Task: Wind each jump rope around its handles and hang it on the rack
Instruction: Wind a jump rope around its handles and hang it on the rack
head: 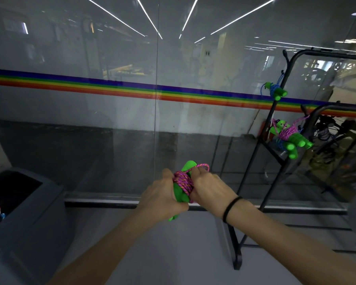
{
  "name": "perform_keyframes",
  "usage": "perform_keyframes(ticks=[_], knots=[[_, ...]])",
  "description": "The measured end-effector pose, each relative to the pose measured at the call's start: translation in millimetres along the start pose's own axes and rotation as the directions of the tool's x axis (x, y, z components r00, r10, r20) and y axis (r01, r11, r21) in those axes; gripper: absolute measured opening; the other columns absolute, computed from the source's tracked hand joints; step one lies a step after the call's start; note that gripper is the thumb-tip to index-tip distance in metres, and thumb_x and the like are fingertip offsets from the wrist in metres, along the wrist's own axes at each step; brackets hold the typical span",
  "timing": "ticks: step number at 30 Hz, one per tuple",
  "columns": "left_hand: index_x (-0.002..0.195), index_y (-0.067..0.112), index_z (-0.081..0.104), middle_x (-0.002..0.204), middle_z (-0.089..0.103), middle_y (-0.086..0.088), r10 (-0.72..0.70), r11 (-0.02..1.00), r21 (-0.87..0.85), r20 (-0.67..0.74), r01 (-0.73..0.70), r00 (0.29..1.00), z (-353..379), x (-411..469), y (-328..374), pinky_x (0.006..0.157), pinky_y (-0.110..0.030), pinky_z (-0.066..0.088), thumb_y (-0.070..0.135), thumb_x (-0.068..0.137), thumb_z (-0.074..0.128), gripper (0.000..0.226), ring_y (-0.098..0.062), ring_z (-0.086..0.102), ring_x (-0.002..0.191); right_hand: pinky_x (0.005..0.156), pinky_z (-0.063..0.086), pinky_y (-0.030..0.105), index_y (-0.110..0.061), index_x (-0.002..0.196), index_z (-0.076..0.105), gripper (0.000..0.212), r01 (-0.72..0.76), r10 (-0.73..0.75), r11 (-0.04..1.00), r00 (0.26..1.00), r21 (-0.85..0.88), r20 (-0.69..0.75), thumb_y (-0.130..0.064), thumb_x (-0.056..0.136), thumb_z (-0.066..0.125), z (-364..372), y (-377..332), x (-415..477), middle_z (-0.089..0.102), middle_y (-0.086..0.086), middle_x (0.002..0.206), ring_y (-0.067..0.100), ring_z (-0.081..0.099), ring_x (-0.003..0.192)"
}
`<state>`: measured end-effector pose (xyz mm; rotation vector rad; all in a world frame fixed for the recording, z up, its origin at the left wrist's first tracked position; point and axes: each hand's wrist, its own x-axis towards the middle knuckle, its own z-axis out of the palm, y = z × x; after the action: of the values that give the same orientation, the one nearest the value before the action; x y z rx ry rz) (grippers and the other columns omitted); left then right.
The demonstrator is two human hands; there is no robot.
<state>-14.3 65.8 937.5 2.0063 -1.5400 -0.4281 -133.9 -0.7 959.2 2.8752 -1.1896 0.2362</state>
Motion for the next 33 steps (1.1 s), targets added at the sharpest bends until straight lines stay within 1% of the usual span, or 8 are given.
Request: perform_keyframes(ticks=[5, 12, 15, 19, 21, 24, 29, 33], knots=[[0.101, 0.017, 0.037, 0.085, 0.064, -0.001, -0.028, 0.999, 0.013, -0.037, 0.029, 0.999, -2.2, 2.4, 3.5, 0.066, -0.033, 0.048, 0.035, 0.062, 0.071, 0.055, -0.028, 0.064, 0.086, 0.077, 0.044, 0.042, -0.002, 0.116, 0.037, 0.028, -0.091, 0.091, 0.996, 0.995, 0.017, -0.030, -0.004, 0.089, 0.040, 5.9, -6.8, 2.8, 0.046, 0.019, 0.123, 0.039, 0.057, 0.102], [0.104, 0.017, 0.037, 0.083, 0.057, 0.004, -0.001, 0.997, 0.078, -0.056, 0.005, 0.998, -9.6, 1.5, 6.9, 0.063, -0.028, 0.038, 0.034, 0.066, 0.070, 0.053, -0.026, 0.063, 0.089, 0.068, 0.039, 0.039, -0.007, 0.115, 0.039, 0.026, -0.165, 0.176, 0.981, 0.979, 0.101, -0.106, -0.006, 0.089, 0.040, 8.7, -7.1, 4.1, 0.057, 0.020, 0.111, 0.042, 0.059, 0.098], [0.104, 0.018, 0.040, 0.085, 0.061, 0.001, -0.039, 0.999, -0.001, -0.099, 0.039, 0.994, -8.7, 0.2, 5.7, 0.065, -0.030, 0.043, 0.039, 0.067, 0.070, 0.052, -0.026, 0.064, 0.090, 0.064, 0.034, 0.036, -0.010, 0.113, 0.044, 0.025, -0.134, 0.164, 0.979, 0.965, 0.151, -0.206, -0.010, 0.088, 0.042, 9.7, -7.9, 2.5, 0.058, 0.017, 0.108, 0.041, 0.059, 0.093], [0.097, 0.019, 0.044, 0.090, 0.066, -0.003, -0.079, 0.991, -0.124, -0.173, 0.058, 0.982, -9.7, 2.6, 0.4, 0.070, -0.035, 0.051, 0.050, 0.064, 0.072, 0.053, -0.026, 0.064, 0.088, 0.067, 0.044, 0.038, -0.005, 0.095, 0.057, 0.012, -0.002, 0.149, 0.934, 0.910, 0.357, -0.387, -0.010, 0.087, 0.050, 12.5, -6.6, -0.9, 0.062, 0.014, 0.093, 0.036, 0.060, 0.081], [0.097, 0.020, 0.046, 0.090, 0.065, -0.002, -0.082, 0.986, -0.156, -0.166, 0.056, 0.983, -10.5, 3.2, -2.7, 0.069, -0.032, 0.050, 0.050, 0.064, 0.073, 0.052, -0.023, 0.064, 0.087, 0.067, 0.046, 0.032, -0.007, 0.087, 0.063, 0.006, 0.050, 0.163, 0.890, 0.894, 0.454, -0.417, -0.009, 0.083, 0.058, 14.1, -2.7, -1.8, 0.063, 0.007, 0.082, 0.025, 0.059, 0.071], [0.096, 0.020, 0.048, 0.089, 0.065, 0.000, -0.090, 0.977, -0.207, -0.164, 0.055, 0.982, -12.5, 3.1, -5.9, 0.068, -0.028, 0.048, 0.048, 0.064, 0.075, 0.051, -0.018, 0.063, 0.085, 0.069, 0.043, 0.017, -0.011, 0.089, 0.069, 0.011, 0.104, 0.133, 0.807, 0.927, 0.581, -0.350, -0.012, 0.082, 0.060, 10.9, 6.6, -3.2, 0.060, -0.003, 0.079, 0.013, 0.057, 0.070], [0.093, 0.018, 0.053, 0.083, 0.068, 0.003, -0.072, 0.925, -0.378, -0.090, 0.033, 0.993, -16.8, 2.9, -11.6, 0.063, -0.028, 0.055, 0.039, 0.061, 0.082, 0.048, -0.010, 0.067, 0.071, 0.076, 0.053, 0.035, -0.007, 0.101, 0.069, 0.020, 0.126, -0.002, 0.608, 0.987, 0.784, -0.158, -0.001, 0.085, 0.059, 3.1, 25.0, -2.8, 0.058, 0.006, 0.089, 0.020, 0.059, 0.074], [0.092, 0.019, 0.055, 0.085, 0.071, -0.001, -0.059, 0.898, -0.437, 0.007, 0.056, 0.998, -18.1, 3.3, -17.0, 0.067, -0.043, 0.059, 0.043, 0.050, 0.083, 0.056, -0.018, 0.070, 0.071, 0.072, 0.055, 0.038, -0.018, 0.091, 0.069, 0.019, 0.149, -0.042, 0.689, 0.985, 0.709, -0.165, -0.004, 0.079, 0.067, -1.4, 27.3, -3.8, 0.053, -0.007, 0.076, 0.017, 0.055, 0.068]])
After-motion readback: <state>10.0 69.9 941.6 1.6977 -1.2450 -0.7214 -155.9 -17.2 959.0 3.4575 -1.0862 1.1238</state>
